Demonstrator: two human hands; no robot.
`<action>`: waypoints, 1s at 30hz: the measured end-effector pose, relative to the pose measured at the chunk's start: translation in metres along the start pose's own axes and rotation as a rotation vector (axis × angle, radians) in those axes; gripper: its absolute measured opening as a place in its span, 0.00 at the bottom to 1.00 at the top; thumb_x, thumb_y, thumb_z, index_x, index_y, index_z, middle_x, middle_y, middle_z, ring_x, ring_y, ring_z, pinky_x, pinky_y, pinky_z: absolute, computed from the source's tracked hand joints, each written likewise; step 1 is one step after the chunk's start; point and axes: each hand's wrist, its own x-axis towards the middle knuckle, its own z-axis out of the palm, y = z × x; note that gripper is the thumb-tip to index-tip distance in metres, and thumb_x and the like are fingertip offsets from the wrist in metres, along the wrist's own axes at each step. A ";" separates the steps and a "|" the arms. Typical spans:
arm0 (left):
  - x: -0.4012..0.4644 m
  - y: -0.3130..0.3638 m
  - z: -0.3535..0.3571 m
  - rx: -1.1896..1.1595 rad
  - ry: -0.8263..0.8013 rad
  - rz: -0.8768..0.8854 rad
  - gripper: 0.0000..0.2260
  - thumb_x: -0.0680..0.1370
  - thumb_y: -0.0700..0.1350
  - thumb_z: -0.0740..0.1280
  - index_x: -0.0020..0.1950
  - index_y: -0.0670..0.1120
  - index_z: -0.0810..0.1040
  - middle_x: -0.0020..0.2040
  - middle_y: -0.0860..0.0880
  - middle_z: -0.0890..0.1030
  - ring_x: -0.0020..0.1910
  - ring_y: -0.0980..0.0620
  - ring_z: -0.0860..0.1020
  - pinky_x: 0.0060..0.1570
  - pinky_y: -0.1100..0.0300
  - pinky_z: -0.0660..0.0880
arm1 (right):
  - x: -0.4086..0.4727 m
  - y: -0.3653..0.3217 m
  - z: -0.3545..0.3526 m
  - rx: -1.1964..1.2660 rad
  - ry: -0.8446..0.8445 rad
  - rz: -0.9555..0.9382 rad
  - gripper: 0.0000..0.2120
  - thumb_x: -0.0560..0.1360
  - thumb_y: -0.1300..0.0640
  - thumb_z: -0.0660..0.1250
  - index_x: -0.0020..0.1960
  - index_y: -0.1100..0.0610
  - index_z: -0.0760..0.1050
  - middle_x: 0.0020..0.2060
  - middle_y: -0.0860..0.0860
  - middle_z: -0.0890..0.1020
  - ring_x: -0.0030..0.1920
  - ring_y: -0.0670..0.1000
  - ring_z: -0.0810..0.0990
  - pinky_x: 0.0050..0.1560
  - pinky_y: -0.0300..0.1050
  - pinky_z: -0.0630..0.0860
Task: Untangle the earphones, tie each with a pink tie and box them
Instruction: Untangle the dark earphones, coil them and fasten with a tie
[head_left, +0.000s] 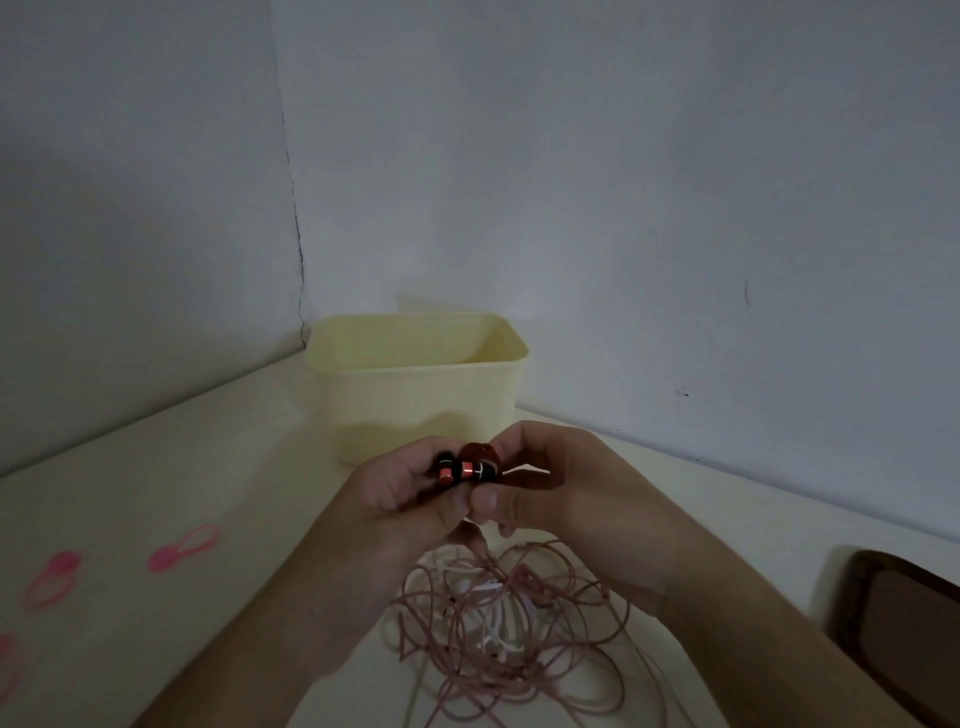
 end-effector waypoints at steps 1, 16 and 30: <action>0.000 -0.001 0.000 0.009 -0.004 0.002 0.08 0.77 0.39 0.69 0.54 0.43 0.85 0.44 0.45 0.84 0.42 0.51 0.81 0.45 0.57 0.79 | 0.000 0.000 0.000 -0.002 0.002 -0.001 0.17 0.69 0.53 0.80 0.52 0.60 0.82 0.49 0.61 0.87 0.43 0.53 0.82 0.54 0.55 0.79; 0.004 -0.003 0.008 -0.171 0.106 -0.021 0.08 0.77 0.37 0.66 0.42 0.45 0.83 0.36 0.46 0.74 0.37 0.52 0.75 0.41 0.60 0.77 | -0.003 -0.008 0.012 -0.130 0.055 -0.065 0.05 0.78 0.60 0.74 0.51 0.61 0.81 0.41 0.53 0.89 0.45 0.60 0.86 0.45 0.56 0.81; 0.004 -0.004 0.011 -0.480 0.221 -0.105 0.07 0.75 0.33 0.67 0.45 0.38 0.86 0.40 0.43 0.80 0.42 0.52 0.81 0.41 0.63 0.81 | 0.001 0.003 0.029 -0.067 0.278 -0.106 0.03 0.82 0.59 0.69 0.49 0.56 0.79 0.40 0.53 0.86 0.39 0.61 0.84 0.40 0.61 0.83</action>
